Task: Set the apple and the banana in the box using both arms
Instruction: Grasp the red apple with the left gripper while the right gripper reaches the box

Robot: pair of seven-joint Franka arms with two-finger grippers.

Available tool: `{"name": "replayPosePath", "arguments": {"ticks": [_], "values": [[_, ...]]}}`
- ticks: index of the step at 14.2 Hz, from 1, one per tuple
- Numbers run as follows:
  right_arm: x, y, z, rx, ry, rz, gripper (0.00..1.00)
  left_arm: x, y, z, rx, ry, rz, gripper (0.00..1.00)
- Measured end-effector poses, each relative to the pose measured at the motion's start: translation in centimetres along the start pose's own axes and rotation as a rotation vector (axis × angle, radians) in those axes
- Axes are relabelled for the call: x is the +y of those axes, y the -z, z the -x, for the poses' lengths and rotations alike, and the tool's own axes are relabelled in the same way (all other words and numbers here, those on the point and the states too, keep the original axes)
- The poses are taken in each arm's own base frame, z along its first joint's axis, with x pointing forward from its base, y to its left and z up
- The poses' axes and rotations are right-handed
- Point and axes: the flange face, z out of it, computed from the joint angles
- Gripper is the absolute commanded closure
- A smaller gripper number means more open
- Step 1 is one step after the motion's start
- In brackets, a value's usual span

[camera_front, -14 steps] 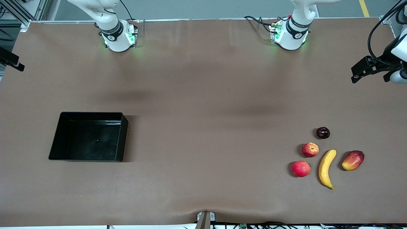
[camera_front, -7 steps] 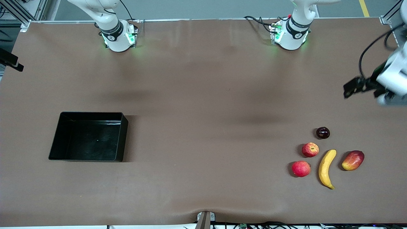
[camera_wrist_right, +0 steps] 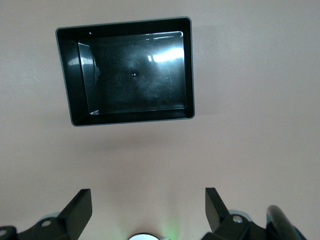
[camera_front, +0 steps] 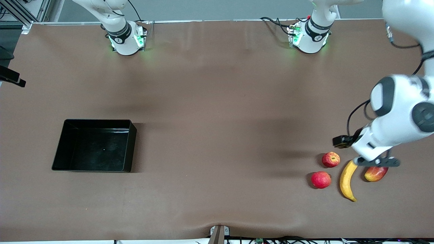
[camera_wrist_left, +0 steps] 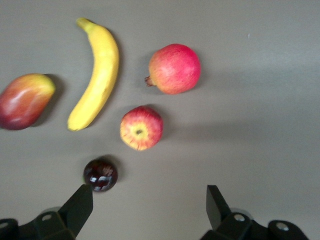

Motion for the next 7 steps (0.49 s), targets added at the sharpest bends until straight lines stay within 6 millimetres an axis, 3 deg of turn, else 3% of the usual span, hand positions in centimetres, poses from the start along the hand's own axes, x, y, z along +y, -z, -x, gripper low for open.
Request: {"name": "replayPosePath", "arguments": {"ticks": [3, 7], "values": [[1.3, -2.1, -1.5, -0.029, -0.018, -0.005, 0.00, 0.3, -5.6, -1.3, -0.009, -0.035, -0.026, 0.00], [5.1, -7.7, -4.2, -0.105, -0.054, -0.025, 0.00, 0.1, -9.6, -1.6, -0.040, -0.049, -0.037, 0.00]]}}
